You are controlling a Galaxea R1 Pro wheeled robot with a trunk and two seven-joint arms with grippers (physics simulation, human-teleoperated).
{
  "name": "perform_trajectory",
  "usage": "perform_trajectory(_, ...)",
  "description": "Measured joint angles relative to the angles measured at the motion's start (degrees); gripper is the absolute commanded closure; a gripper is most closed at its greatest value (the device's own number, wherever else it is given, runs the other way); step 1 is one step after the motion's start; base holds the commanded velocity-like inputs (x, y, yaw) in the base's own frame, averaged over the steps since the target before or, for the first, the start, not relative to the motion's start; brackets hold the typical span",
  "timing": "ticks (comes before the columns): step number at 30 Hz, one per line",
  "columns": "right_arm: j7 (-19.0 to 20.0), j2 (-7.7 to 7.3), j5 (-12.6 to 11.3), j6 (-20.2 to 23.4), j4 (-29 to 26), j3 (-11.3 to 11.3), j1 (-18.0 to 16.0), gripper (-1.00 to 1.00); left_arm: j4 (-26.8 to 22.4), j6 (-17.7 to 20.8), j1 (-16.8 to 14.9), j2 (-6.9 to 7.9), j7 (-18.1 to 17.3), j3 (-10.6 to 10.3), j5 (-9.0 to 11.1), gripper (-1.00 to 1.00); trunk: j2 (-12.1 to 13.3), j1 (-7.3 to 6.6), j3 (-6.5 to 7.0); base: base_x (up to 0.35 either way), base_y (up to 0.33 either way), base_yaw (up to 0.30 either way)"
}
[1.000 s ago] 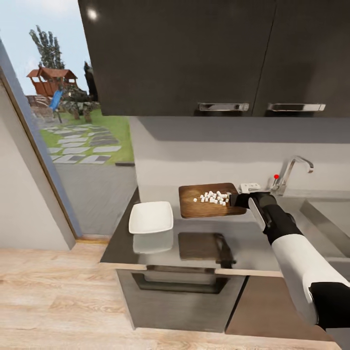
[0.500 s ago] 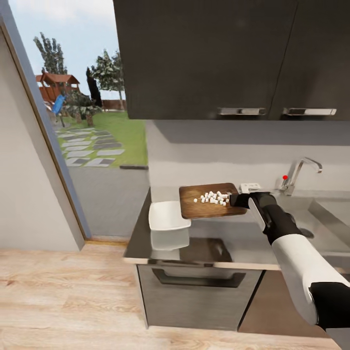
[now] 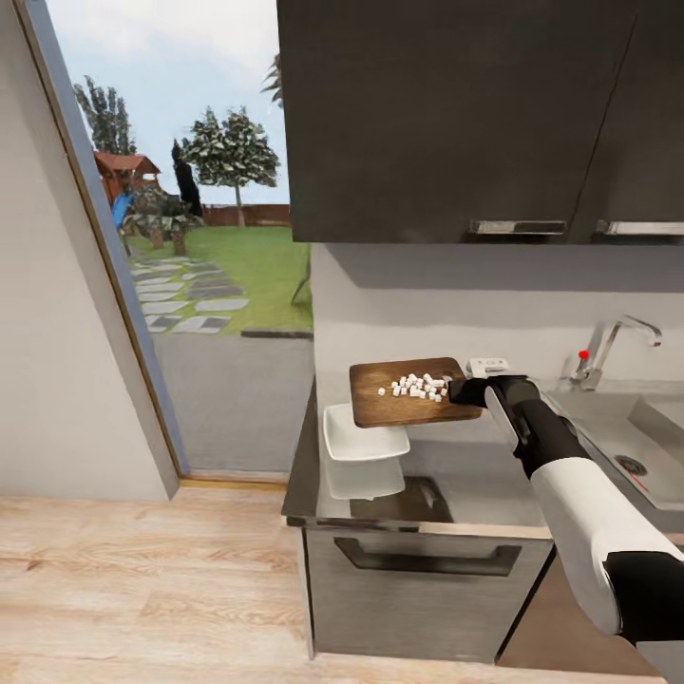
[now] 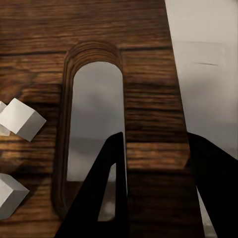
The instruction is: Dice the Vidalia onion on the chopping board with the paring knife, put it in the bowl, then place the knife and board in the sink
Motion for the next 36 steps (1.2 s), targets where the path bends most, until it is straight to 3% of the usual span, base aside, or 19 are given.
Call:
perform_trajectory(18, 0.0, -0.04, 0.1, 0.1, 0.0, 2.3, 0.0, 1.0, 0.0, 0.0, 0.0, 0.0, 0.0, 0.0, 0.0, -1.0, 0.0, 0.01, 0.11, 0.063, 0.003, 0.0)
perform_trajectory(25, 0.1, -0.12, 0.0, 0.0, 0.0, 5.2, 0.0, 1.0, 0.0, 0.0, 0.0, 0.0, 0.0, 0.0, 0.0, -1.0, 0.0, 0.01, 0.11, 0.0, 0.0, 0.0)
perform_trajectory(36, 0.3, -0.49, 0.2, 0.0, -0.1, 5.5, 0.0, 1.0, 0.0, 0.0, 0.0, 0.0, 0.0, 0.0, 0.0, -1.0, 0.0, 0.01, 0.11, 0.0, 0.0, 0.0)
